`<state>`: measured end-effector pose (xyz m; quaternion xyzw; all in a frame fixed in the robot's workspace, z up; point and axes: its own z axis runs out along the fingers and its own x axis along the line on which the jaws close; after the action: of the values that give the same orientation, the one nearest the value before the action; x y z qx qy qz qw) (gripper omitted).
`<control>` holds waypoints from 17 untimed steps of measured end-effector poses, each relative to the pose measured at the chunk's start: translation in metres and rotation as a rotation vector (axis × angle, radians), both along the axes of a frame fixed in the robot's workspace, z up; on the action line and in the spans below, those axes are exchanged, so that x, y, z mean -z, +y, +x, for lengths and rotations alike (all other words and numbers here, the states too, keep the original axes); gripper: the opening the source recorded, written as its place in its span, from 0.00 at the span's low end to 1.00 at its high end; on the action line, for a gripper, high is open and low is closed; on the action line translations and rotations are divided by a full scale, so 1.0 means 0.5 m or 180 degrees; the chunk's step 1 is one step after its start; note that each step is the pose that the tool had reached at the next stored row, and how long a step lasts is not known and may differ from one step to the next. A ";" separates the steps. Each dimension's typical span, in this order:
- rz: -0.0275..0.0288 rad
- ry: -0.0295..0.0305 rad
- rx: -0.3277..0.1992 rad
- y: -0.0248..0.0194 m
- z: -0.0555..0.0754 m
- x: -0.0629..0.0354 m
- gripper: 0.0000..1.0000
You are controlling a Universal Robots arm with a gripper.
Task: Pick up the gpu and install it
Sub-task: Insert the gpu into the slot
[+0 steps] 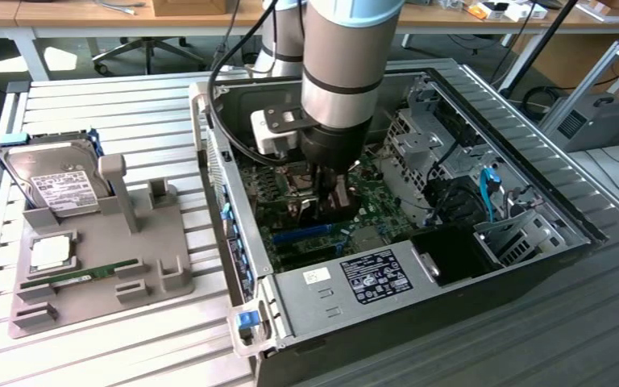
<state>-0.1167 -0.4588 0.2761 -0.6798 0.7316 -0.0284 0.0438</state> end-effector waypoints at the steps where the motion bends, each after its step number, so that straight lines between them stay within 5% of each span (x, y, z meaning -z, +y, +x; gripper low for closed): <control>1: 0.0001 0.0000 0.0000 0.0000 0.001 0.000 0.27; 8: 0.0001 0.0000 0.0000 0.0000 0.009 -0.004 0.27; 9: 0.0000 -0.0019 0.0000 -0.0001 0.009 -0.004 0.27; 10: 0.0000 -0.0060 0.0000 0.0000 0.009 -0.004 0.27; 13: 0.0001 -0.0064 0.0000 0.0000 0.009 -0.004 0.27; 15: 0.0000 -0.0036 0.0000 0.0000 0.009 -0.004 0.27; 17: -0.0001 0.0043 0.0000 0.0000 0.009 -0.004 0.27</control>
<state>-0.1122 -0.4588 0.2779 -0.6800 0.7318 -0.0238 0.0388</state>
